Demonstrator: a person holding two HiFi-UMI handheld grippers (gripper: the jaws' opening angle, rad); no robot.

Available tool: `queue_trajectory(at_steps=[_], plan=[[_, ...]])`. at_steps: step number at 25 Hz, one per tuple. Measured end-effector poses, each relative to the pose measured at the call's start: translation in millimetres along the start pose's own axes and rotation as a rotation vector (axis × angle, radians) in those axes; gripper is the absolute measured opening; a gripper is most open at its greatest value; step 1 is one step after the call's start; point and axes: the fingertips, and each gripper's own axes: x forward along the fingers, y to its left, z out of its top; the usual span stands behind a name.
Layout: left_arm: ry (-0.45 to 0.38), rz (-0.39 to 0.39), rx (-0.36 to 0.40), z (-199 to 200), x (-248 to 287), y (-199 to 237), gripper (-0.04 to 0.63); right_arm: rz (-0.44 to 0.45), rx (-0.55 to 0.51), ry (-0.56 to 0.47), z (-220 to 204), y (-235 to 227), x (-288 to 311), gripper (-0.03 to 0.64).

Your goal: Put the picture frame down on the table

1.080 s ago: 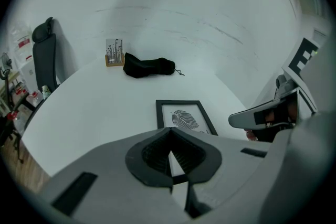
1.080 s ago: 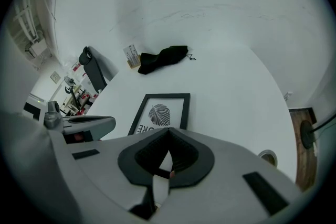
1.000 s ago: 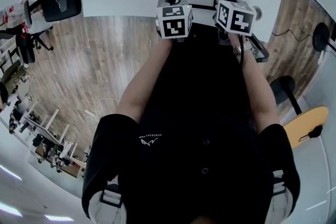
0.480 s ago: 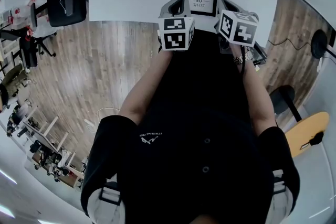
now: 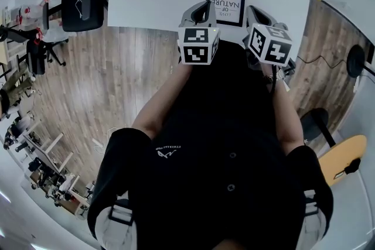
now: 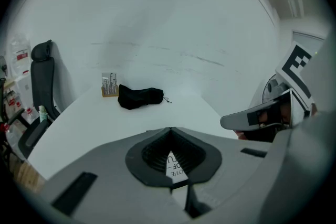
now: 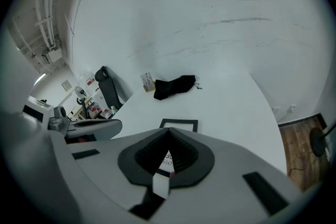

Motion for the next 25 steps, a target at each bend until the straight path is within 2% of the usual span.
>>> queue_trajectory(at_steps=[12, 18, 25], plan=[[-0.130, -0.024, 0.005, 44.1, -41.8, -16.7, 0.008, -0.006, -0.087, -0.125, 31.8, 19.8, -40.8, -0.002], [-0.225, -0.017, 0.035, 67.6, -62.6, -20.8, 0.008, -0.017, -0.111, -0.191, 49.6, 25.5, -63.6, -0.002], [-0.371, -0.030, 0.065, 102.7, -93.9, -31.2, 0.008, -0.028, -0.188, -0.280, 69.1, 40.4, -91.2, -0.002]])
